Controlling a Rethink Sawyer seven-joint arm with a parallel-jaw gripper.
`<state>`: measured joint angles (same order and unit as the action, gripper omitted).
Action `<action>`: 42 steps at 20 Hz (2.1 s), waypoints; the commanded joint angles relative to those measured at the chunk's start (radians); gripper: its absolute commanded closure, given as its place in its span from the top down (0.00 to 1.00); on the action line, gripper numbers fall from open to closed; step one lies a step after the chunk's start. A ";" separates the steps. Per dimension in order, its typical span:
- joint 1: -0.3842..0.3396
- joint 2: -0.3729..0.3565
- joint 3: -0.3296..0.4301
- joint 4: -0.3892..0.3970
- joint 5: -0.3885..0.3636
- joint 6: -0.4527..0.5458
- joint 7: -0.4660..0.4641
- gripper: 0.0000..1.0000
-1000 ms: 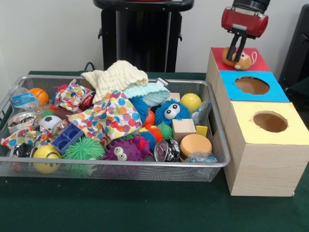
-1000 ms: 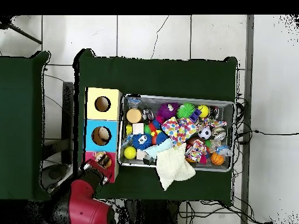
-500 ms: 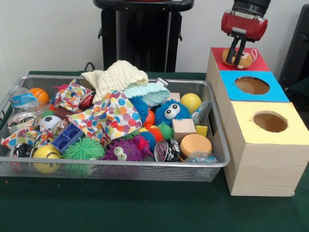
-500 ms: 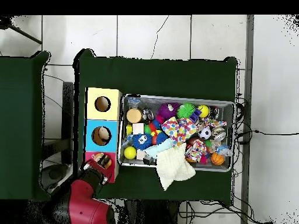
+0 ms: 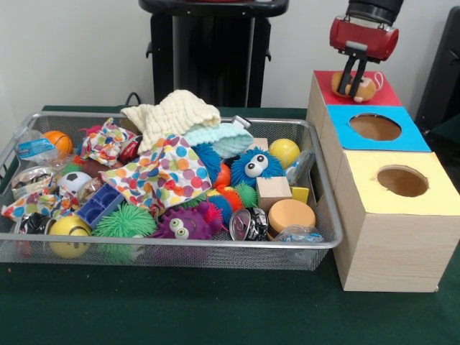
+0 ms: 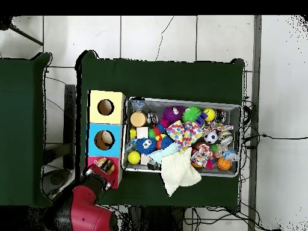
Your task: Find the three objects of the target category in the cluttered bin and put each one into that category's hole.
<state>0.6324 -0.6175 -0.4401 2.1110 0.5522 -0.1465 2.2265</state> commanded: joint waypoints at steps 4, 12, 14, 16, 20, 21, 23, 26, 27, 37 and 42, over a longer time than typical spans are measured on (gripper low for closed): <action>0.005 0.057 0.143 0.071 -0.002 0.007 0.218 0.00; 0.033 0.080 0.146 0.072 0.014 -0.016 0.239 0.00; 0.039 0.088 0.150 0.073 0.018 -0.027 0.248 0.00; 0.049 0.095 0.150 0.073 0.024 -0.035 0.256 0.00; 0.055 0.097 0.155 0.079 0.033 -0.047 0.262 0.00; 0.054 0.095 0.157 0.082 0.033 -0.050 0.262 0.00; 0.055 0.099 0.165 0.087 0.037 -0.065 0.269 0.00; 0.060 0.114 0.175 0.091 0.041 -0.096 0.279 0.00; 0.058 0.114 0.177 0.092 0.040 -0.102 0.279 0.00; 0.059 0.123 0.206 0.112 0.053 -0.145 0.295 0.00; 0.082 0.122 0.223 0.128 0.087 -0.134 0.309 0.00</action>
<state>0.6965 -0.5849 -0.4135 2.1739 0.5896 -0.3198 2.2265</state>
